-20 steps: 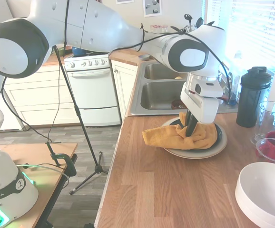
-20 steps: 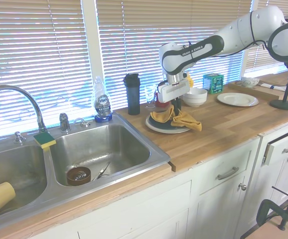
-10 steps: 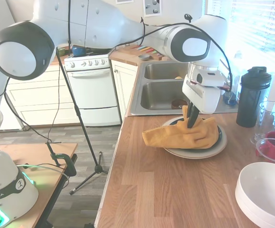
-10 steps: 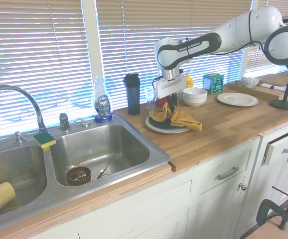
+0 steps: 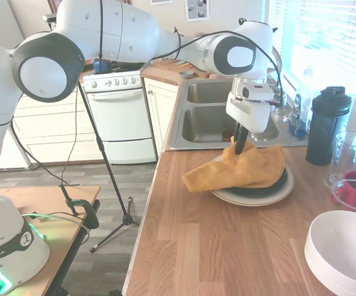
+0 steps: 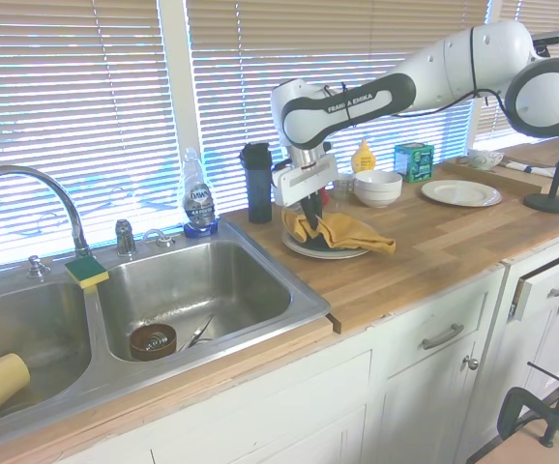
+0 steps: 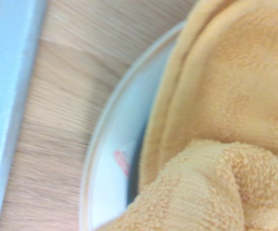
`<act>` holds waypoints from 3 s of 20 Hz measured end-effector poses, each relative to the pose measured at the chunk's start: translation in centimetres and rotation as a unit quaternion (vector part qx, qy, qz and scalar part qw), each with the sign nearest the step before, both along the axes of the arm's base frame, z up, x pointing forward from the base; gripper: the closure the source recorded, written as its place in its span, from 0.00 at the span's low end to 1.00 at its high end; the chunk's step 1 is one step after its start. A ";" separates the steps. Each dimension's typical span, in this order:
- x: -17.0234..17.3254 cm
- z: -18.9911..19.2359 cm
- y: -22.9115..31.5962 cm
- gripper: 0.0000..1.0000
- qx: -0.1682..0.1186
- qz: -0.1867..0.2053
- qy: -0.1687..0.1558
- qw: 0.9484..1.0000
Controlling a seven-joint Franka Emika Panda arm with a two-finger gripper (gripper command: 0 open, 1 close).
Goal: Wipe the blue plate in counterclockwise motion
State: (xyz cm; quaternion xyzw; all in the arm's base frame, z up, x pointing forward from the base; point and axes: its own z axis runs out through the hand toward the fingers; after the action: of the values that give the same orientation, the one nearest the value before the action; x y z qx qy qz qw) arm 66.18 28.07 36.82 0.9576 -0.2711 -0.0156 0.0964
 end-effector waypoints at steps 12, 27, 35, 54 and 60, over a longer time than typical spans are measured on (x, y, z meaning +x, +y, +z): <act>-5.2 -3.2 -4.4 1.00 0.002 0.008 -0.025 1.000; -0.5 -2.7 -11.8 1.00 0.037 -0.046 0.026 0.998; 2.9 -0.1 -10.0 1.00 0.035 -0.046 0.040 0.998; 0.7 0.1 0.4 1.00 0.002 0.012 -0.009 1.000; -1.6 -1.3 -1.6 1.00 0.006 0.015 -0.023 1.000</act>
State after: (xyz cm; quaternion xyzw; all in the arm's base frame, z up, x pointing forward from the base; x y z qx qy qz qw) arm 64.60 26.42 35.55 0.9621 -0.2591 0.0059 0.0845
